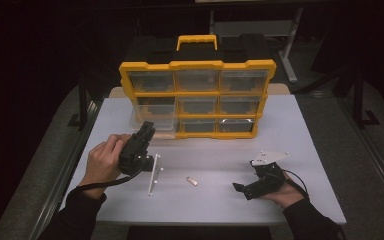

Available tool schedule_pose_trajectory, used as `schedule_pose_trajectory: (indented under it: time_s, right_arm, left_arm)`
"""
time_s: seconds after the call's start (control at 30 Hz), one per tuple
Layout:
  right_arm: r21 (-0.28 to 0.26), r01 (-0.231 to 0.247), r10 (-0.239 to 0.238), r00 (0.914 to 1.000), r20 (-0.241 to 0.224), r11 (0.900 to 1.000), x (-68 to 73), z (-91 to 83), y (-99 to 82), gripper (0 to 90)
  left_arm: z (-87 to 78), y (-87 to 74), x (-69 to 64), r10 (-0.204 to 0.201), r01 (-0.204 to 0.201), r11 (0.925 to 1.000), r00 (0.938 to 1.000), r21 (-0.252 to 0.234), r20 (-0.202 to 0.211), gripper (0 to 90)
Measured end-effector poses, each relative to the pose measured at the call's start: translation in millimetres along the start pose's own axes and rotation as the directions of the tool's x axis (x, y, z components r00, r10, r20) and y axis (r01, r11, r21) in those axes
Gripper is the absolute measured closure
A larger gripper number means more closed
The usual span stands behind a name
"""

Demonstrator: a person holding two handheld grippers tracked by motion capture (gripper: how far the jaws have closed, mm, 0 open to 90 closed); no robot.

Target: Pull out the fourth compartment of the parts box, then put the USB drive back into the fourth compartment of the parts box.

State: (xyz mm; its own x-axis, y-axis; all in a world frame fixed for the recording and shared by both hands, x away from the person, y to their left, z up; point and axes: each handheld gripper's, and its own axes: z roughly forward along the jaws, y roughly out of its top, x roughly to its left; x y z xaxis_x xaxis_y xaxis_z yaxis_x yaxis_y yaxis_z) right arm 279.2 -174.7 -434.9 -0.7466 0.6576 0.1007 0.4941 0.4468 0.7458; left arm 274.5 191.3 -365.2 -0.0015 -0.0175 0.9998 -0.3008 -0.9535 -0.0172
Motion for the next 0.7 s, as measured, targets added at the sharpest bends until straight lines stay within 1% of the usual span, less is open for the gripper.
schedule_pose_trajectory:
  time_s: [0.1, 0.2, 0.43, 0.57, 0.7]
  right_arm:
    - [0.0, 0.002, -0.002, 1.0, 0.0, 1.0, 0.2, -0.1, 0.0, 0.0]
    - [-0.001, 0.0, 0.0, 1.0, -0.001, 1.0, 0.0, -0.1, 0.0, 0.0]
    - [-0.002, 0.0, 0.0, 1.0, 0.0, 1.0, -0.3, -0.1, 0.3, 0.0]
    - [-0.001, 0.001, -0.001, 1.0, 0.002, 1.0, -0.6, -0.1, 0.2, 0.0]
    - [-0.003, 0.0, 0.0, 1.0, 0.003, 1.0, -0.9, -0.4, 0.0, 0.0]
  left_arm:
    - [-0.2, 0.2, -0.8, -0.002, 0.002, 1.0, 0.9999, -0.007, -0.011, 55.9]
    - [-0.6, 0.4, -1.9, -0.002, 0.002, 1.0, 1.0, -0.007, -0.006, 50.4]
    - [-2.5, 0.1, -4.2, -0.02, 0.02, 0.9998, 0.9998, -0.003, -0.007, 43.5]
    - [-4.8, 0.2, -5.8, -0.019, 0.019, 0.9998, 0.9998, -0.001, -0.009, 41.4]
    - [-7.2, -0.4, -6.9, -0.027, 0.027, 0.9996, 0.9996, -0.002, -0.01, 41.1]
